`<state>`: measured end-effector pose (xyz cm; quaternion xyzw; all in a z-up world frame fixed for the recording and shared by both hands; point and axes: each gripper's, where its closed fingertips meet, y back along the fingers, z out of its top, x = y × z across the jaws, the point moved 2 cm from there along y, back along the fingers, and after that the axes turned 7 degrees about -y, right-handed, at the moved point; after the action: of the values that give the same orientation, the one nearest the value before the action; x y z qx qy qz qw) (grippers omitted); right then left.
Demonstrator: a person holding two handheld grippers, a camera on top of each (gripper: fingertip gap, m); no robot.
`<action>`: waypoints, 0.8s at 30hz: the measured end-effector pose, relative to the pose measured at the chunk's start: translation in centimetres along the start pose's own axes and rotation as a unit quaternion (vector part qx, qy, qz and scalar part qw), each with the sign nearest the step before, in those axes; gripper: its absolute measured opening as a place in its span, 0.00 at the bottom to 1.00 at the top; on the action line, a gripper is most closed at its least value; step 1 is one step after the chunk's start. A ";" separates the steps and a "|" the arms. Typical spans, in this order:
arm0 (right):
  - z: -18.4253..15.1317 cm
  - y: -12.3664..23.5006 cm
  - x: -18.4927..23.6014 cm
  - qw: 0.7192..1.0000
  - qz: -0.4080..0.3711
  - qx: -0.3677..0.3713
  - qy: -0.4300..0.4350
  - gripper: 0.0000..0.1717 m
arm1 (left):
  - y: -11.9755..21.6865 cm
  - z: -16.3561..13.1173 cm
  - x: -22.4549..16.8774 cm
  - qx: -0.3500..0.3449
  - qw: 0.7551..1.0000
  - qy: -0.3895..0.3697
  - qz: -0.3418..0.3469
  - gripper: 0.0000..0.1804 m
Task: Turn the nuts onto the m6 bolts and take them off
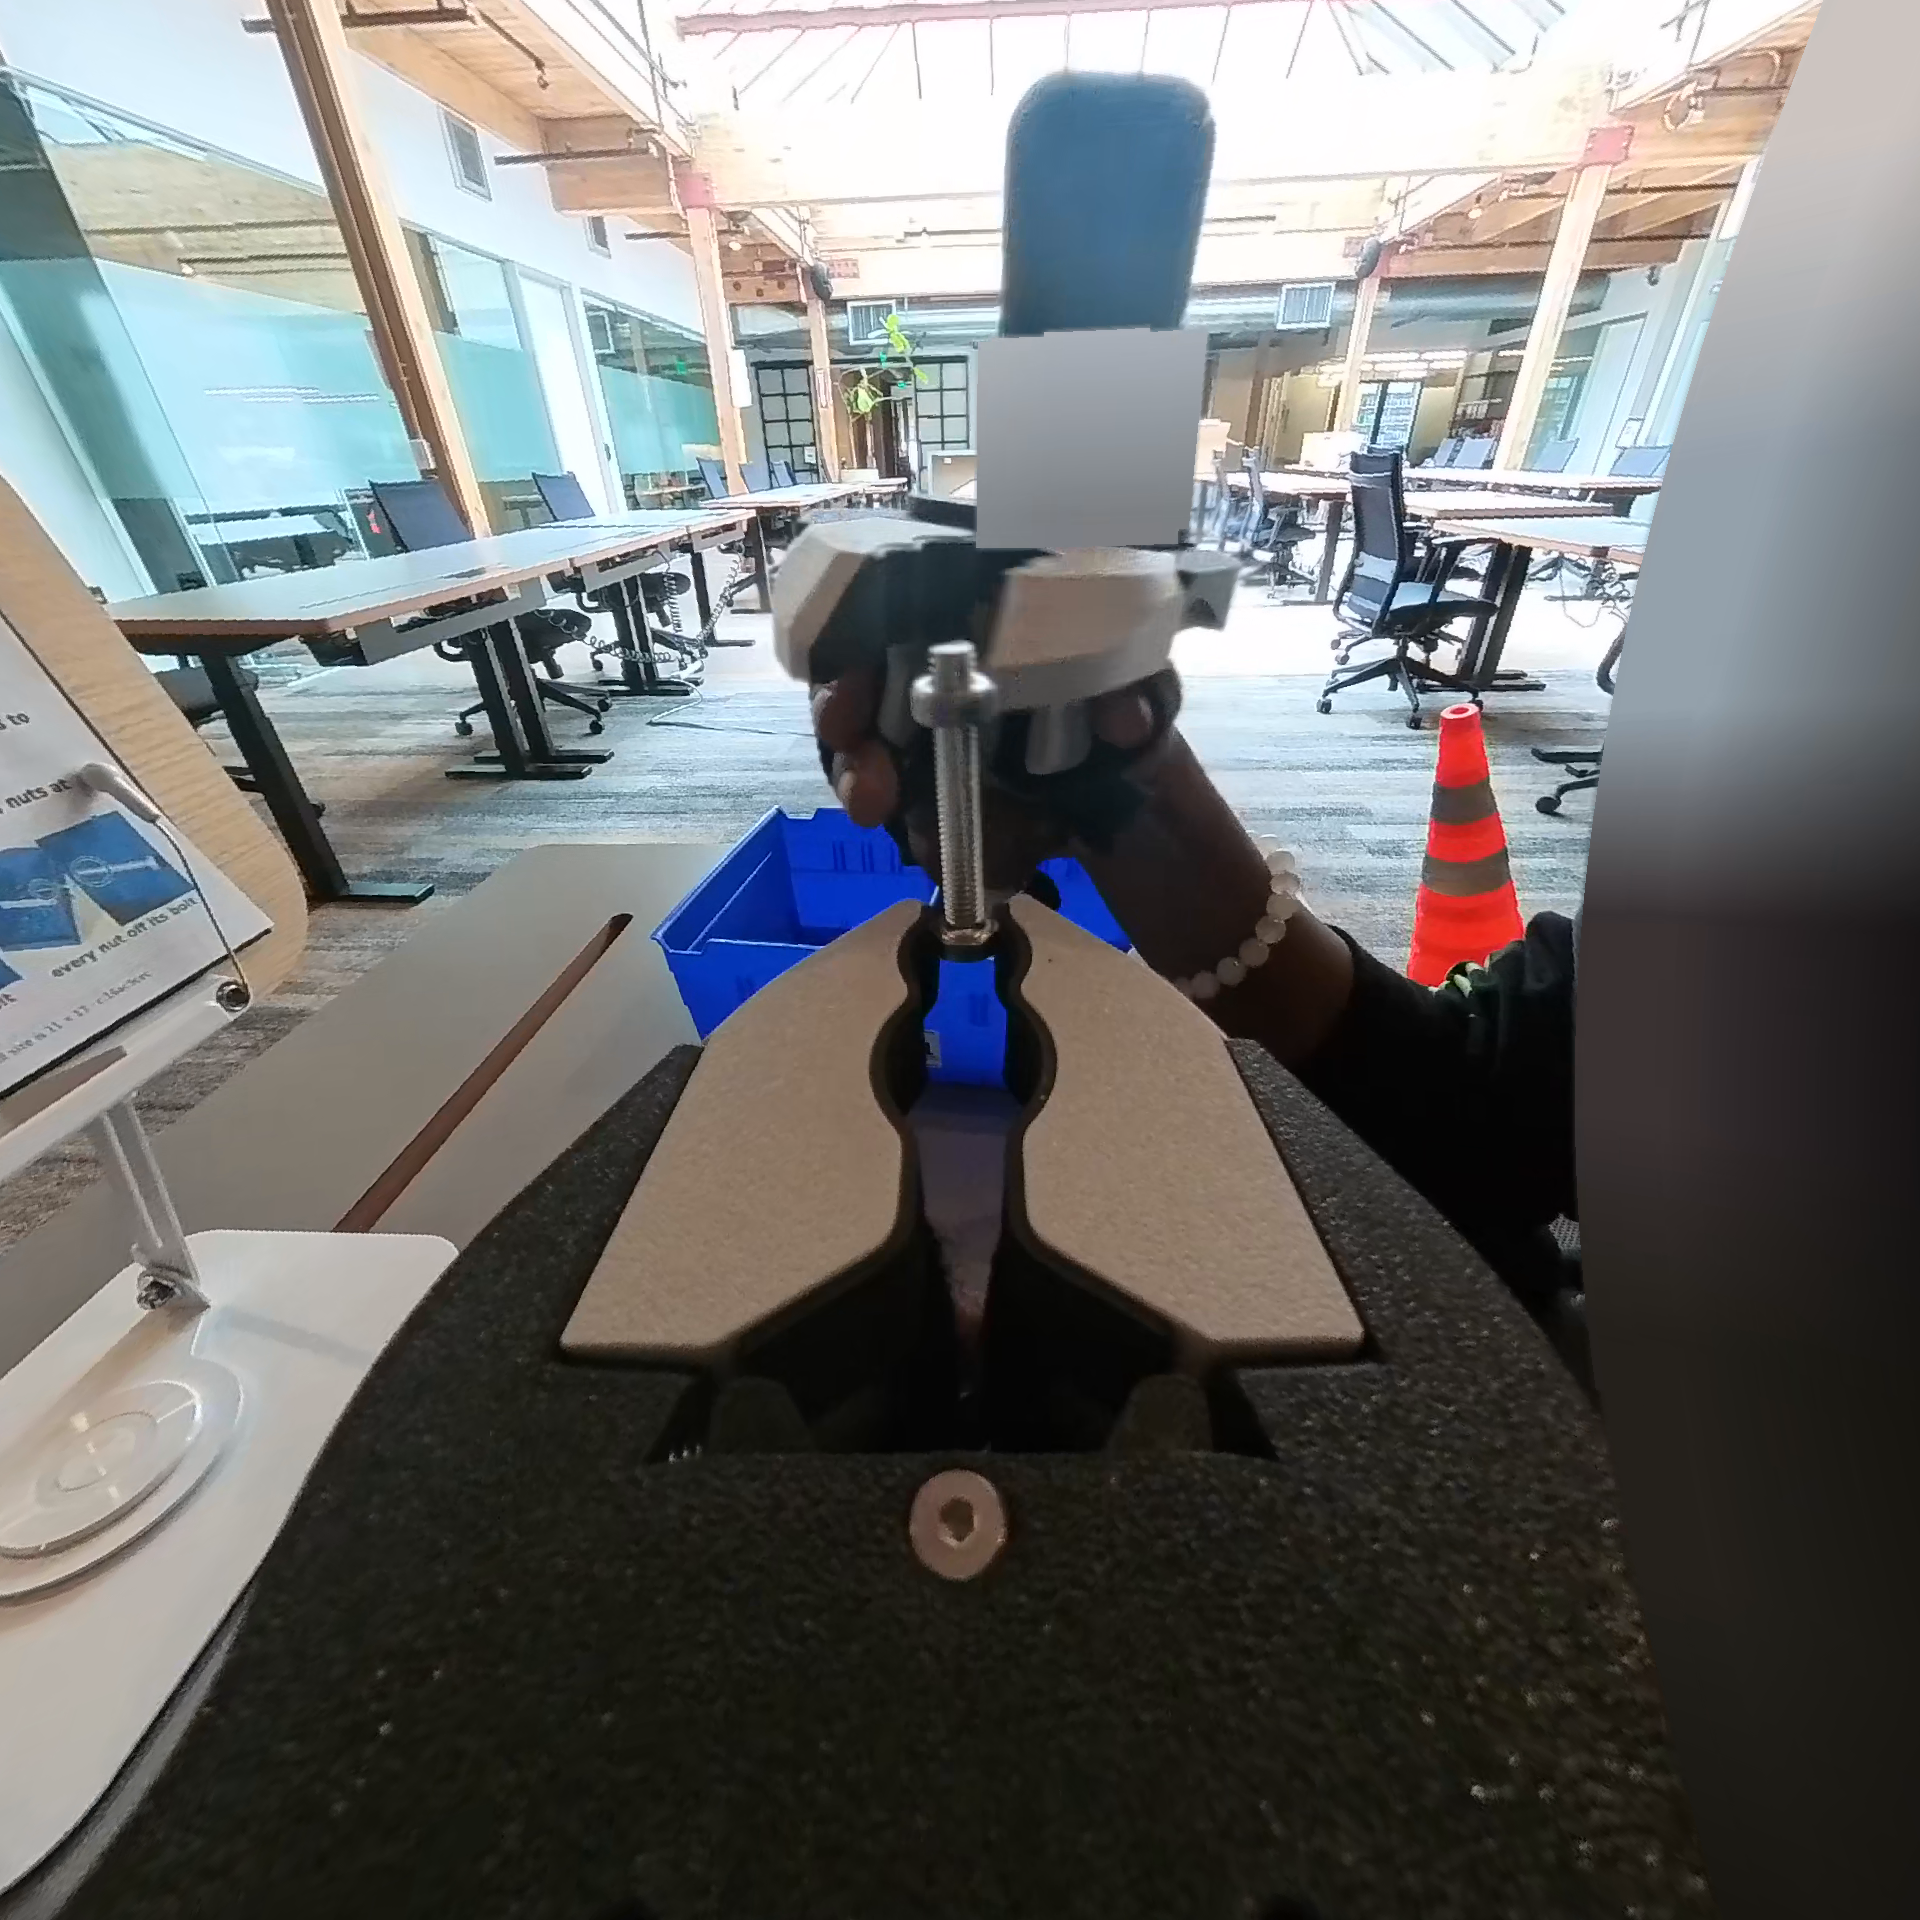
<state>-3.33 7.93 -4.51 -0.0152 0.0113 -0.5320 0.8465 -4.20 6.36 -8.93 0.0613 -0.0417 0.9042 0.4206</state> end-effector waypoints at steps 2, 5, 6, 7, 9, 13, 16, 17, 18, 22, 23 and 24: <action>0.3 0.5 -0.6 1.000 -0.014 -0.009 -0.003 0.10 | 0.1 0.1 0.0 -0.002 1.000 0.001 -0.001 0.05; 0.4 0.3 0.0 1.000 -0.002 -0.012 -0.001 0.13 | 0.1 0.0 0.1 -0.001 1.000 0.002 0.000 0.05; 0.3 0.0 0.2 1.000 0.002 -0.008 0.001 0.15 | 0.0 0.0 0.0 0.000 1.000 0.002 -0.001 0.05; 0.1 -0.3 0.4 1.000 0.004 -0.003 0.004 0.16 | 0.0 -0.1 0.0 0.001 1.000 0.001 -0.001 0.05; -0.1 -0.5 0.4 1.000 0.000 0.004 0.006 0.17 | -0.1 -0.1 0.0 0.001 1.000 0.000 -0.002 0.05; 0.3 0.4 -0.5 1.000 -0.013 -0.008 -0.004 0.11 | 0.1 0.1 0.0 -0.002 1.000 0.000 -0.002 0.05; 0.6 0.6 -0.3 1.000 -0.008 -0.017 -0.005 0.12 | 0.1 0.1 0.0 -0.002 1.000 0.000 0.000 0.05; 0.6 0.3 0.0 1.000 -0.003 -0.017 -0.003 0.14 | 0.1 0.1 0.0 -0.002 1.000 0.001 -0.001 0.05; 0.4 0.0 0.3 1.000 0.002 -0.012 0.000 0.15 | 0.0 0.0 0.0 -0.001 1.000 0.001 -0.002 0.05; -0.2 -0.5 0.2 1.000 -0.004 0.010 0.008 0.16 | -0.1 -0.1 -0.1 0.000 1.000 0.000 -0.005 0.05; -0.2 -0.3 0.1 1.000 -0.002 0.008 0.004 0.16 | -0.1 0.0 -0.1 0.000 1.000 0.000 -0.004 0.05; -0.1 0.0 -0.1 1.000 -0.002 0.005 0.000 0.13 | 0.0 0.0 -0.1 -0.002 1.000 0.001 -0.003 0.05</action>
<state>-3.36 8.00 -4.60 -0.0114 0.0085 -0.5338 0.8455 -4.14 6.33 -8.91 0.0599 -0.0427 0.9028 0.4237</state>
